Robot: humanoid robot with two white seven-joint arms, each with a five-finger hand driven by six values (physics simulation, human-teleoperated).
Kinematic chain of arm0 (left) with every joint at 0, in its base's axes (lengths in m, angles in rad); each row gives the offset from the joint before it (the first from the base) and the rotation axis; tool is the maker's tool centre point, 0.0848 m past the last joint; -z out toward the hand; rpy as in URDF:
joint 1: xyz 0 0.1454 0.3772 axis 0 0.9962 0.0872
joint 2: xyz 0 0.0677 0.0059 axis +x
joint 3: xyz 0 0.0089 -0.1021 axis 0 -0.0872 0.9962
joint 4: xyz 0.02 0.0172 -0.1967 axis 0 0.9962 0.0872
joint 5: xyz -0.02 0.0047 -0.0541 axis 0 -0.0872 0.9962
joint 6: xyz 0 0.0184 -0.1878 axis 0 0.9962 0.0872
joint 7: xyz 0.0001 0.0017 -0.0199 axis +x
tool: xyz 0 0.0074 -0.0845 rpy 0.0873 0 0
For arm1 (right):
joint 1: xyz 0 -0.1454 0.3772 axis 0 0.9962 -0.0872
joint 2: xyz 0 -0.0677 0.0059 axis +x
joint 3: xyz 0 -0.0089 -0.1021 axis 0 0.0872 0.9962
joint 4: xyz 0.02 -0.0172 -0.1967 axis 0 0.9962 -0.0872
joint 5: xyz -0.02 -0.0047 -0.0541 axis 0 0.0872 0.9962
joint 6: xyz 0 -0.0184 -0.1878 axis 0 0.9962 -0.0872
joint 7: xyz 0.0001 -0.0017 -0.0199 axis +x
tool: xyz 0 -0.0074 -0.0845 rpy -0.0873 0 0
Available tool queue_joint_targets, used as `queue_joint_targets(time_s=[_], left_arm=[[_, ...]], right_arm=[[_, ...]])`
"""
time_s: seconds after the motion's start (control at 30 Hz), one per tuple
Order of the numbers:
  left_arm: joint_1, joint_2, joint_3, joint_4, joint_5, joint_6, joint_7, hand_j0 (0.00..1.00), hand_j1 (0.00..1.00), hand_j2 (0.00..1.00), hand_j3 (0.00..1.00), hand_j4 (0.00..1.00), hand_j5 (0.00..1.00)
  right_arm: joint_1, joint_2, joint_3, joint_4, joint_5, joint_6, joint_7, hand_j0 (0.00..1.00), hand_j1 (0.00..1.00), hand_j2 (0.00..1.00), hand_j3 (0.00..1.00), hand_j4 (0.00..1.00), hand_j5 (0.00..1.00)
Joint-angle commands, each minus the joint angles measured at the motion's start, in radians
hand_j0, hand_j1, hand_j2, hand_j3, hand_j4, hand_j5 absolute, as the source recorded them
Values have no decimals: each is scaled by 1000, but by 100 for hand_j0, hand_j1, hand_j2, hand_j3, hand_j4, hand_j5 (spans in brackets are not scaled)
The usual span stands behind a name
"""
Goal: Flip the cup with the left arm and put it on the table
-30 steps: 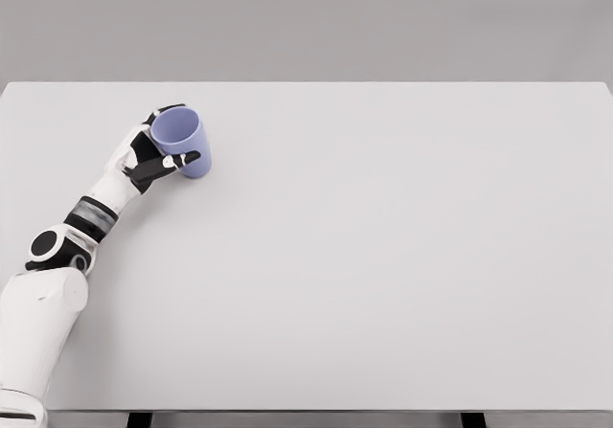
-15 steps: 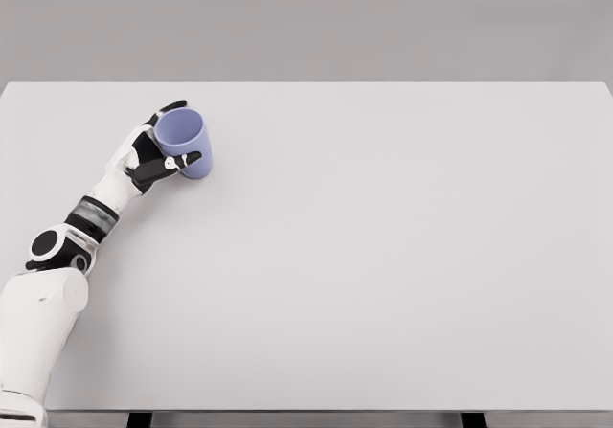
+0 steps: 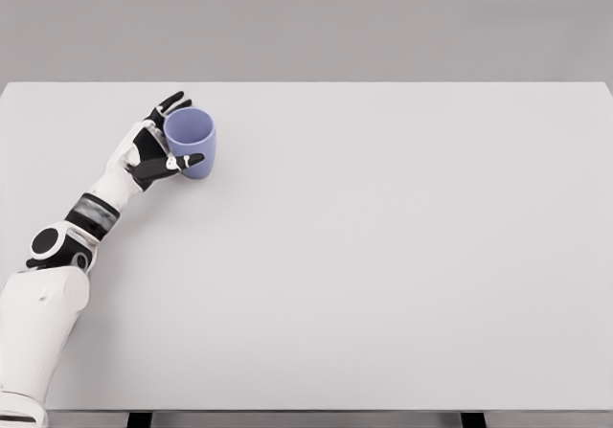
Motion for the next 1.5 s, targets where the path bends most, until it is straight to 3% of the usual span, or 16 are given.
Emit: queue_joint_targets(time_s=[0.0, 0.9, 1.3, 1.47], left_arm=[[0, 2, 2, -9, 6, -1, 0, 100, 100, 100, 100, 100, 100], [21, 34, 35, -35, 12, 0, 0, 100, 100, 100, 100, 100, 100], [98, 95, 80, -144, 20, 0, 0, 100, 100, 100, 100, 100, 100], [126, 167, 89, -181, 26, -1, 0, 100, 100, 100, 100, 100, 100]], right_arm=[[-2, 0, -1, 0, 0, 0, 0, 100, 100, 100, 100, 100, 100], [0, 0, -1, 0, 0, 0, 0, 100, 100, 100, 100, 100, 100], [0, 0, -1, 0, 0, 0, 0, 100, 100, 100, 100, 100, 100], [0, 0, 0, 0, 0, 0, 0, 100, 100, 100, 100, 100, 100]])
